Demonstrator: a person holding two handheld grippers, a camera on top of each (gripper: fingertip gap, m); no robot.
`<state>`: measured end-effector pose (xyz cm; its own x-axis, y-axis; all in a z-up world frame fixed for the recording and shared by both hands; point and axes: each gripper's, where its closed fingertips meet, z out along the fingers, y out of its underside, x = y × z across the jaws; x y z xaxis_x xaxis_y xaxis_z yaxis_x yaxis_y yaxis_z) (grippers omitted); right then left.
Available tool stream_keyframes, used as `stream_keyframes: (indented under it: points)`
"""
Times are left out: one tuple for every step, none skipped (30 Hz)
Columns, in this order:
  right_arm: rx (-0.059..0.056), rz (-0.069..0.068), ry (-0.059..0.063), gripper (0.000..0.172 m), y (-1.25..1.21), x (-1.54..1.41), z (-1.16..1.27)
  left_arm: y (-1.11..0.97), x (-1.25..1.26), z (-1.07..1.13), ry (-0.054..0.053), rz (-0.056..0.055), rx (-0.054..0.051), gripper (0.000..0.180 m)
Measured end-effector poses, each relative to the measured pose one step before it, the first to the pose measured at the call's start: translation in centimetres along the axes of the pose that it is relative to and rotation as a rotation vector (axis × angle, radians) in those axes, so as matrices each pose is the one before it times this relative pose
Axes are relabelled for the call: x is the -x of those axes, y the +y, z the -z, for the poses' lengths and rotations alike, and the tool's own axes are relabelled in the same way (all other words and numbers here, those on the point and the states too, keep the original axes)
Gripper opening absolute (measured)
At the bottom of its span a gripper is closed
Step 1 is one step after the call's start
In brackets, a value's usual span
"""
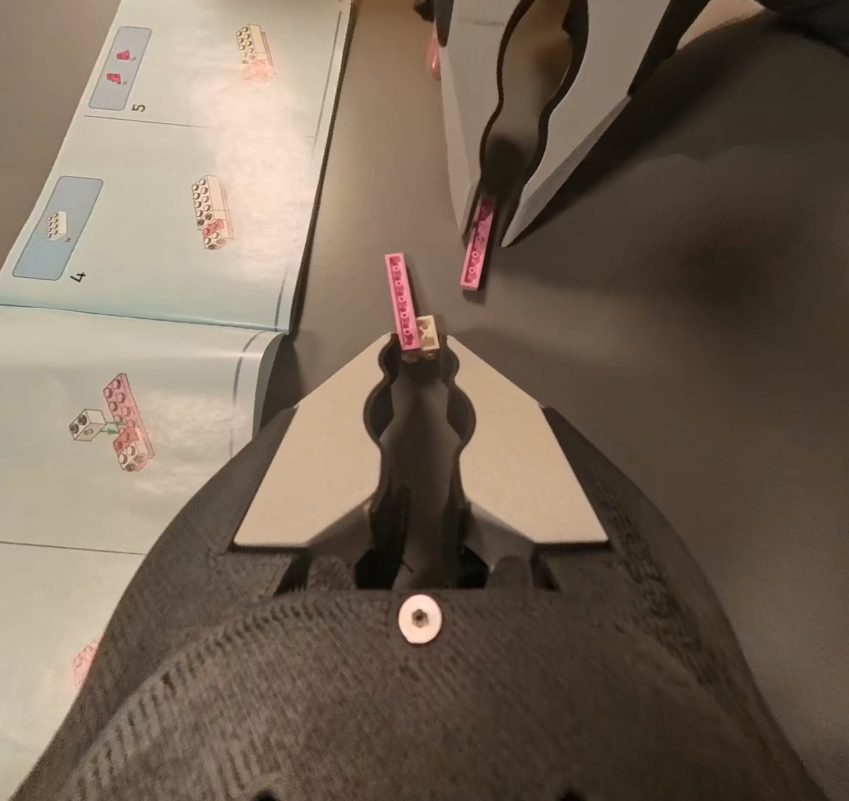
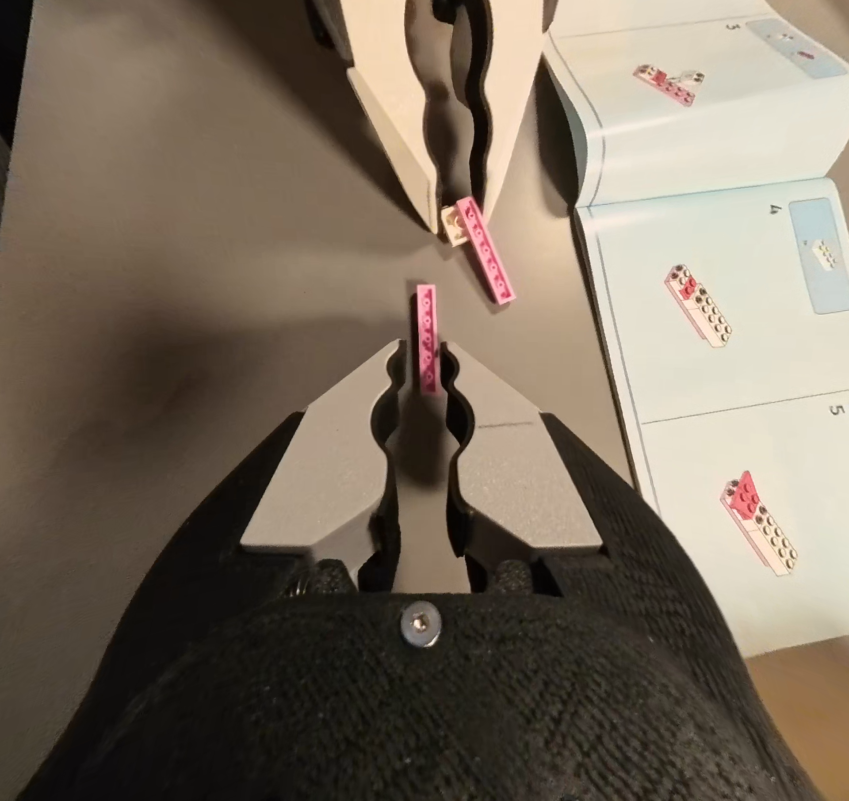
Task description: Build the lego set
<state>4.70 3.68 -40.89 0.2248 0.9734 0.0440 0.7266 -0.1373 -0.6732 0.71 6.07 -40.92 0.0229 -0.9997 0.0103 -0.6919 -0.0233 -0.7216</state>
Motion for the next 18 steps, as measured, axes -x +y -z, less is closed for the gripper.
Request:
stream_keyframes:
  points:
    - [-0.0025,-0.0034,-0.0096,0.008,-0.025,0.129,-0.037,0.015,-0.078,0.015,0.0045,-0.0034,0.0,0.017]
    - [-0.002,-0.0031,-0.0082,0.006,-0.018,0.105,-0.019,0.013,-0.142,0.0,0.0092,-0.0038,-0.0002,0.017]
    - [0.002,0.0035,-0.0007,0.006,0.026,0.014,0.027,-0.007,-0.148,-0.01,0.0097,-0.0025,-0.0016,0.017]
    - [0.0017,0.0126,0.0031,0.006,0.001,-0.004,0.064,-0.026,-0.152,-0.026,0.0107,0.0003,-0.0019,0.017]
    - [-0.0149,0.0186,0.0107,0.006,-0.254,-0.073,0.102,-0.037,-0.241,-0.047,0.0149,-0.0009,-0.0027,0.017]
    - [-0.0339,0.0165,0.0073,0.006,-0.584,-0.021,0.17,-0.063,-0.338,-0.071,0.0189,-0.0051,-0.0037,0.017]
    - [-0.0362,0.0096,-0.0008,0.006,-0.659,0.07,0.175,-0.071,-0.297,-0.092,0.0141,-0.0066,-0.0028,0.016]
    - [-0.023,0.0083,0.003,0.006,-0.45,0.016,0.134,-0.073,-0.359,-0.095,0.0167,-0.0098,-0.0014,0.016]
    - [-0.0086,0.0122,0.0031,0.006,-0.188,0.044,0.071,-0.065,-0.405,-0.096,0.0183,-0.0104,-0.0008,0.017]
    - [-0.0014,0.0133,0.0012,0.006,-0.041,0.078,0.027,-0.078,-0.315,-0.108,0.0126,-0.0085,-0.001,0.017]
    - [-0.0003,0.0092,-0.0013,0.006,-0.025,0.093,-0.033,-0.06,-0.209,-0.089,0.0074,-0.0064,-0.0007,0.017]
    - [-0.0007,0.0026,-0.006,0.006,-0.039,0.122,-0.075,-0.064,-0.166,-0.07,0.0067,-0.0027,-0.001,0.016]
    - [0.0007,0.0001,-0.0096,0.006,-0.012,0.156,-0.107,-0.066,-0.122,-0.053,0.0061,0.0002,-0.0027,0.016]
    - [0.0018,0.0017,-0.0079,0.006,0.021,0.137,-0.138,-0.105,-0.065,-0.02,0.0039,0.0026,-0.0059,0.016]
    - [0.0043,0.0038,-0.0065,0.006,0.064,0.134,-0.136,-0.132,-0.095,-0.004,0.0071,0.0044,-0.0073,0.016]
    - [0.0065,0.0053,-0.0036,0.006,0.081,0.108,-0.147,-0.144,-0.118,0.026,0.0091,0.0057,-0.0085,0.017]
    - [0.0056,0.006,-0.0002,0.006,0.051,0.06,-0.124,-0.14,-0.065,0.03,0.0056,0.0062,-0.0082,0.017]
    - [0.0014,0.0063,0.0001,0.006,-0.019,0.051,-0.076,-0.049,-0.013,0.021,0.0018,0.0032,-0.0028,0.016]
